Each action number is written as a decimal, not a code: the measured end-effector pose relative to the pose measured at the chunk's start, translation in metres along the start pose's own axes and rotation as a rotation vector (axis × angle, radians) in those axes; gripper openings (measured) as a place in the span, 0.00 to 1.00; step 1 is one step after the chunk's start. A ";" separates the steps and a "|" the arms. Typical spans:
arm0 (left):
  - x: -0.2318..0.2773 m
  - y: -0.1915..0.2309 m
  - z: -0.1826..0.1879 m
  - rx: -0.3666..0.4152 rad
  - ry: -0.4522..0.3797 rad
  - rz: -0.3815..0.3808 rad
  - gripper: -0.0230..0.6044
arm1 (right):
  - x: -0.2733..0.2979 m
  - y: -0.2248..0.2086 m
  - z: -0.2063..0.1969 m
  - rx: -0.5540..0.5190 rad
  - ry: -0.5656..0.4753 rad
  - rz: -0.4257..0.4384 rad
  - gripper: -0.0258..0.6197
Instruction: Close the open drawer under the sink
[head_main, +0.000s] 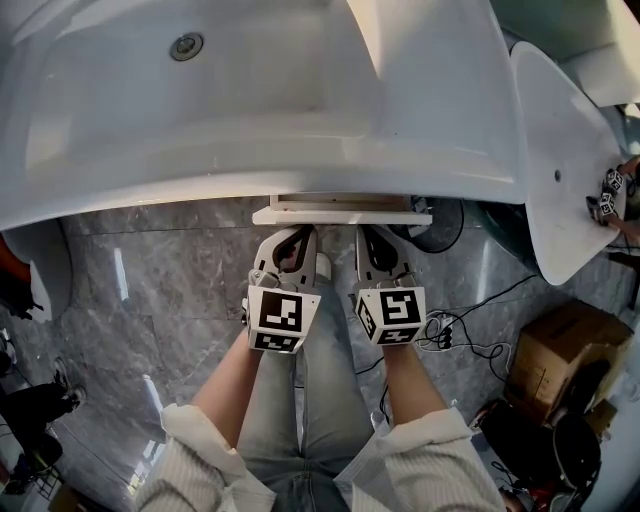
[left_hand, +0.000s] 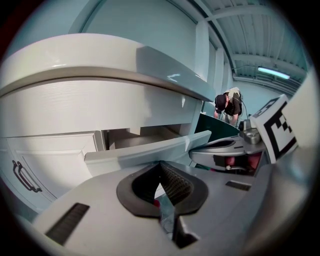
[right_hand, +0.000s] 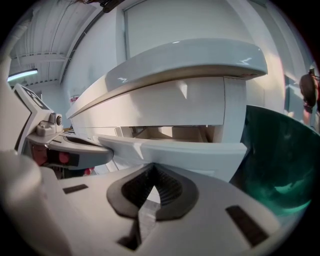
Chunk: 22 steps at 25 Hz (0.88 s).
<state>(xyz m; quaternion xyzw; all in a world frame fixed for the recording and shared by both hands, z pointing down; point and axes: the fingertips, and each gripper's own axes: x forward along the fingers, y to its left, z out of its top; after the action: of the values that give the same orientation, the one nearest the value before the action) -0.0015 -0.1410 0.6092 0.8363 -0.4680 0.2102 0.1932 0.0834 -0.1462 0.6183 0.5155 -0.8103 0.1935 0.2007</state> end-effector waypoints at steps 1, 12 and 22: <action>0.001 0.001 0.001 0.001 -0.001 0.002 0.06 | 0.002 0.000 0.001 -0.002 -0.001 0.000 0.05; 0.018 0.016 0.018 0.023 -0.029 0.019 0.06 | 0.022 -0.010 0.018 -0.015 -0.023 0.003 0.05; 0.033 0.029 0.032 0.044 -0.046 0.037 0.06 | 0.041 -0.019 0.032 -0.030 -0.033 0.005 0.05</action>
<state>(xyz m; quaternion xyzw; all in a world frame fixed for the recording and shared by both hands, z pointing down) -0.0055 -0.1951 0.6041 0.8362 -0.4829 0.2047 0.1600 0.0810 -0.2018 0.6145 0.5136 -0.8175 0.1732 0.1947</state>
